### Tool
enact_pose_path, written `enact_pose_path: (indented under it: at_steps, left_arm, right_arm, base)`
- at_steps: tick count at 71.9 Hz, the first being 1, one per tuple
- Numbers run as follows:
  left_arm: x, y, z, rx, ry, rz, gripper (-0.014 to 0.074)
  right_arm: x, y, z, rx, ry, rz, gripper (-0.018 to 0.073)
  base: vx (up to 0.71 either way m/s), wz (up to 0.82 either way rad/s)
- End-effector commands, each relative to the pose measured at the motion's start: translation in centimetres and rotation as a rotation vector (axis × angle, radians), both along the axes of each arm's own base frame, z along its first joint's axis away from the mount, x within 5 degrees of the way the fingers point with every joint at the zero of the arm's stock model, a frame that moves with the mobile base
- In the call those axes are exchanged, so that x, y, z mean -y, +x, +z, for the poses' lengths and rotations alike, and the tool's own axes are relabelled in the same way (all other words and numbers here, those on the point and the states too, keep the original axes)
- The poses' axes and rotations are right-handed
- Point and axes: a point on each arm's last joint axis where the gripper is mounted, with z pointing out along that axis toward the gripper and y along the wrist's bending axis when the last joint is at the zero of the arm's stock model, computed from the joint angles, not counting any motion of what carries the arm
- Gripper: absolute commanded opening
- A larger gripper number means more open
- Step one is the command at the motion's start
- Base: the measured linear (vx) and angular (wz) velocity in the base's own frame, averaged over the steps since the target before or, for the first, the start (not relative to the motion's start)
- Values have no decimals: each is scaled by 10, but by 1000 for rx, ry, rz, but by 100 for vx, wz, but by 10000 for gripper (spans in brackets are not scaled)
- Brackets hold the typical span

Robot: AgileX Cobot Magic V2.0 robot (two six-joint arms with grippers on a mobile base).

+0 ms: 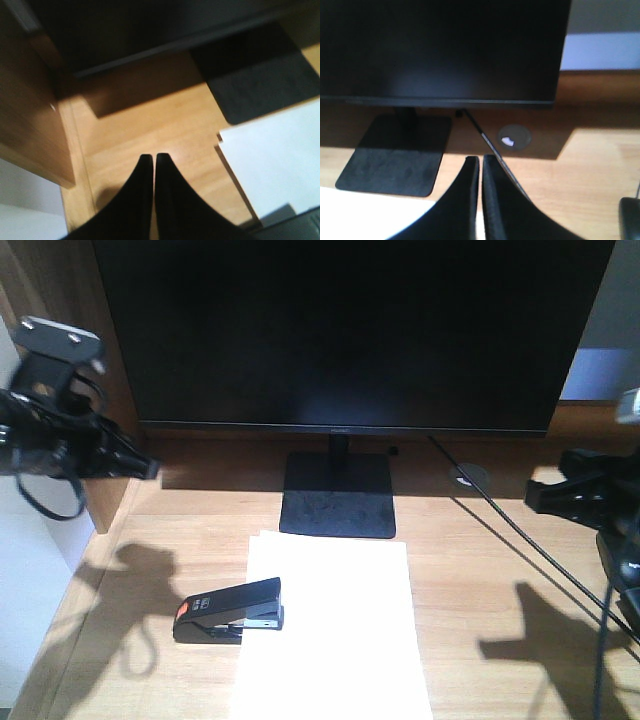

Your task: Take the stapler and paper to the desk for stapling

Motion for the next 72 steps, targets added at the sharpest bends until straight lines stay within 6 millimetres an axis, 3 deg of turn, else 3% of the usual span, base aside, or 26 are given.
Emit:
enact_pose_path:
  at_steps: [1,11,32,43,58,72]
  left_arm:
    - [-3,-13,37,190,-76,31,-8]
    - [-10,-35,42,315,-144,59,-8]
    - [-29,-99,11,545,-168,55,-8]
    - [-38,-132,-8,583,-157,46,-8]
    - [-49,-172,-22,665,-181,46,-8]
    - [-52,-184,-17,728,-199,46,-8]
  right_arm:
    - [2,-10,22,92,-6,7,-5]
    - [6,-32,27,153,10,7,-5]
    - [15,-86,20,282,33,12,-5]
    - [19,-112,9,349,48,11,-4]
    - [22,-128,-8,381,57,10,-4]
    - [22,-129,-9,387,57,14,-4]
  base:
    - [0,0]
    - [0,0]
    - [0,0]
    - [0,0]
    - [0,0]
    - [0,0]
